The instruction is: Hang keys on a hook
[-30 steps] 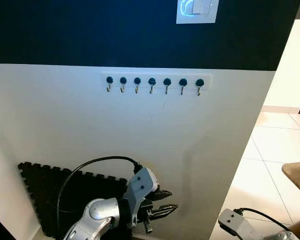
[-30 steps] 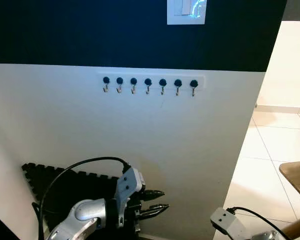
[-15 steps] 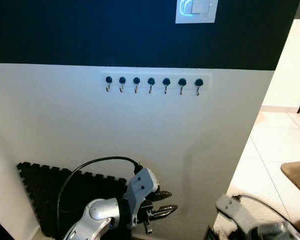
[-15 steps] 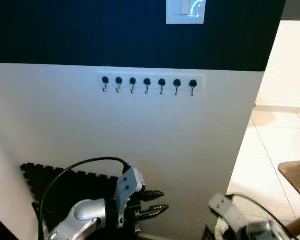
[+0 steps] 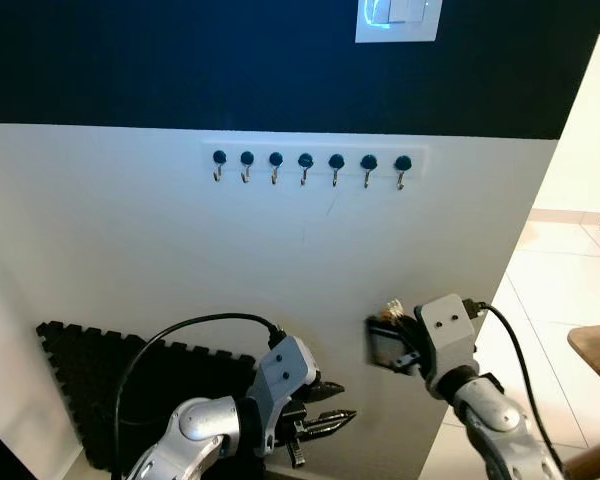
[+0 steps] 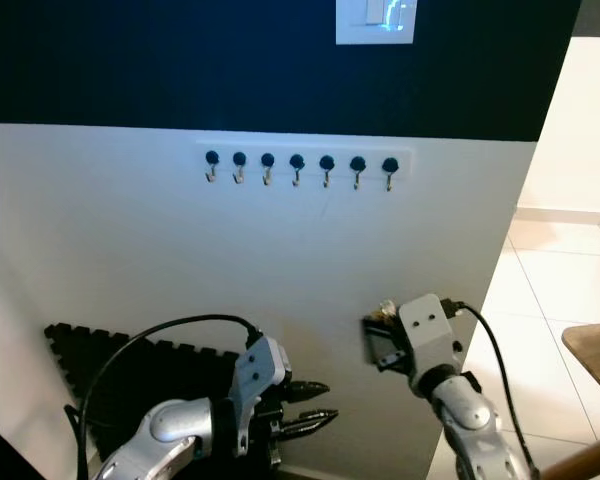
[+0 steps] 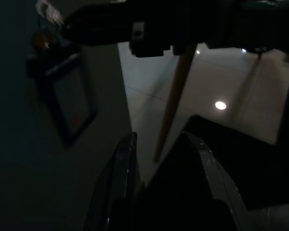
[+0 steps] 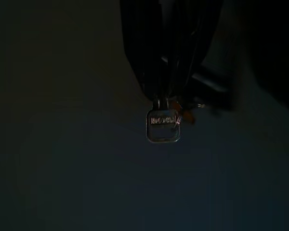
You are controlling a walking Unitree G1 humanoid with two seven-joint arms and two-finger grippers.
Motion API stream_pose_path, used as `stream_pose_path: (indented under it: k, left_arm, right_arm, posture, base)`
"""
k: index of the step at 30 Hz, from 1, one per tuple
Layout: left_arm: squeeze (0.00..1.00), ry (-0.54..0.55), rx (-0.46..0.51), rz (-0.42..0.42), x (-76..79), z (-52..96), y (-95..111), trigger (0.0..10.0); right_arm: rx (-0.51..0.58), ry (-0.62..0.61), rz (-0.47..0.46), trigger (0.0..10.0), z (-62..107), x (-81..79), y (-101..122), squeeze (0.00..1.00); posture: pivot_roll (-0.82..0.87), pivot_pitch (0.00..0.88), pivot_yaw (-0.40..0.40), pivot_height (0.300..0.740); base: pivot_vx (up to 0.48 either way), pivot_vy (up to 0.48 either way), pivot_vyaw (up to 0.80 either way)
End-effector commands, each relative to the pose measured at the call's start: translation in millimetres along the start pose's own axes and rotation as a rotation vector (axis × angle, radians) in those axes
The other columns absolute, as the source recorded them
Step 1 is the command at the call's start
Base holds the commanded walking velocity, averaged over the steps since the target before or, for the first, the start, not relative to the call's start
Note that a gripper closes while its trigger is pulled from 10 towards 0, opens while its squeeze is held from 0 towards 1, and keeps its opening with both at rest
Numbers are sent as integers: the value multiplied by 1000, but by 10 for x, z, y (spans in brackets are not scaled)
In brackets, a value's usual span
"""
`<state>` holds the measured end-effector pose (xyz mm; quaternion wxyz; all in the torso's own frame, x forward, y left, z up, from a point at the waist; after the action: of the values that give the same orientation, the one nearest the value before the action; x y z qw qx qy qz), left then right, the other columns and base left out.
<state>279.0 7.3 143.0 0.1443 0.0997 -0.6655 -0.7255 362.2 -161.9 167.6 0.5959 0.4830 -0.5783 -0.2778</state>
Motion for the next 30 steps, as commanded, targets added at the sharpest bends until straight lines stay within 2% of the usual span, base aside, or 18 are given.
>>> stream_pose_path:
  k: [1,2,3,5,7,10,17,21,26,30]
  left_arm:
    - [0,62,75,-9,-124,27,146,10000]
    - [0,121,185,4,-218,28,340,10000]
    - [0,147,237,23,-260,35,425,10000]
    - [0,185,311,52,-324,55,540,10000]
    - [0,202,342,68,-353,67,587,10000]
    - [0,221,438,137,-402,109,732,10000]
    - [0,211,494,174,-385,127,811,10000]
    - [0,194,485,172,-354,117,799,10000]
    - [0,176,467,155,-311,94,793,10000]
    - [0,142,459,136,-263,53,842,10000]
  right_arm:
    - [99,-13,-28,10000,11,-30,196,0]
    - [183,-38,-50,10000,-3,-63,359,0]
    - [218,-46,-62,10000,-9,-70,432,0]
    - [274,-73,-68,10000,-16,-56,546,0]
    - [301,-92,-75,10000,-20,-36,598,0]
    - [409,-155,-135,10000,-54,49,808,0]
    - [473,-168,-167,10000,-132,94,966,0]
    - [479,-170,-167,10000,-171,110,988,0]
    - [471,-212,-181,10000,-263,225,996,0]
    - [419,-245,-207,10000,-382,342,960,0]
  posture:
    - [23,77,57,740]
    - [23,75,56,740]
    - [22,71,53,740]
    - [22,71,53,740]
    - [19,67,49,740]
    - [19,62,46,740]
    - [20,55,37,740]
    - [19,53,34,740]
    - [21,53,28,740]
    - [19,57,30,740]
  base:
    - [0,0,0]
    - [0,0,0]
    - [0,0,0]
    - [0,0,0]
    - [0,0,0]
    - [0,0,0]
    - [0,0,0]
    - [0,0,0]
    - [0,0,0]
    - [0,0,0]
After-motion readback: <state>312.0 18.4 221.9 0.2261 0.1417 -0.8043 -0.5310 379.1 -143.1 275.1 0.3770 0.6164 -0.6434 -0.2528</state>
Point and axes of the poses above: a point about 5 cm out from each wrist's last joint towards the gripper, its own z axis pointing back from the gripper into the wrist, its own y axis along the axis of the wrist's last joint, x = y × z, the point moved 6 cm from there along -z, pointing out of the wrist towards the gripper, and after that the axes turned 13 degrees about z, right-handed, at the moved point
